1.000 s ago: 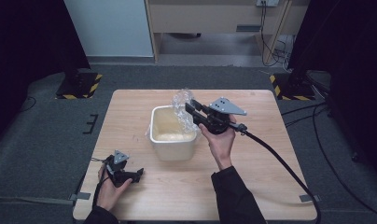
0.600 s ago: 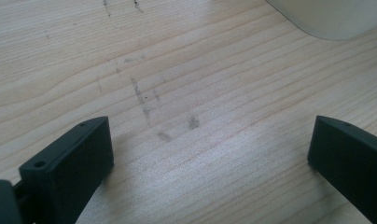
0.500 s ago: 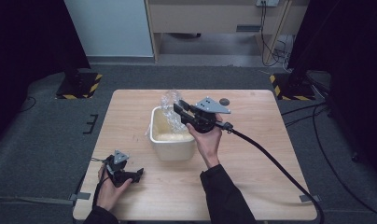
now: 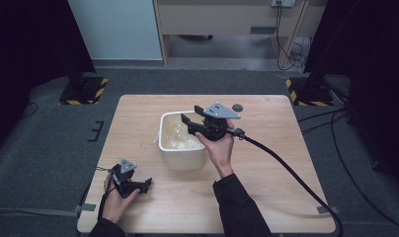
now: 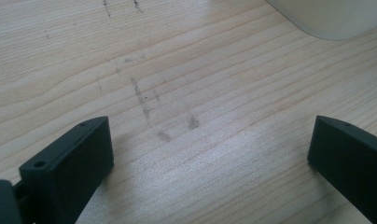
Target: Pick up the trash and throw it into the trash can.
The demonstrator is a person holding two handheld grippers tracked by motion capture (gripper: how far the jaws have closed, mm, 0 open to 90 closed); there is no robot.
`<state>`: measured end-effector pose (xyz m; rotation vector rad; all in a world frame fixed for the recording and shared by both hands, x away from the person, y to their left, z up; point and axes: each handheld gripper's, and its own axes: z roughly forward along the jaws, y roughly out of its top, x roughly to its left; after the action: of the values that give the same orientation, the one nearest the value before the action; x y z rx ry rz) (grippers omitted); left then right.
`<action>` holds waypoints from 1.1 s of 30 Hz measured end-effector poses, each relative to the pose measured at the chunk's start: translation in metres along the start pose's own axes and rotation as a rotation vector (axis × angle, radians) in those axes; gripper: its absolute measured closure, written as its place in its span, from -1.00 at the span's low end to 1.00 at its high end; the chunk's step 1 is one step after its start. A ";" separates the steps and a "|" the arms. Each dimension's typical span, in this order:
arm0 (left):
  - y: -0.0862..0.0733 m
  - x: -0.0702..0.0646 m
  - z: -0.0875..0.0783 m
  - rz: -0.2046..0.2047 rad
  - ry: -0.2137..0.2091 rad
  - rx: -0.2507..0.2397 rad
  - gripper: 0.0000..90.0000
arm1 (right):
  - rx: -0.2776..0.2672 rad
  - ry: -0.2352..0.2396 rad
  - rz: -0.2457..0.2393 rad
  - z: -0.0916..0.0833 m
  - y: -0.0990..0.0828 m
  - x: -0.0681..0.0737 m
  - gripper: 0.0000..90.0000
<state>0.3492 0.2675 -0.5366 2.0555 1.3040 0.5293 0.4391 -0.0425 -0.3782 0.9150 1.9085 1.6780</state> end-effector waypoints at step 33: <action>0.000 0.000 0.000 -0.001 0.001 0.000 -1.00 | 0.223 -0.275 0.099 -0.169 -0.107 -0.085 -0.50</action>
<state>0.3492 0.2672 -0.5365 2.0551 1.3056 0.5306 0.3584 -0.2257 -0.4625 1.2738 1.9102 1.3265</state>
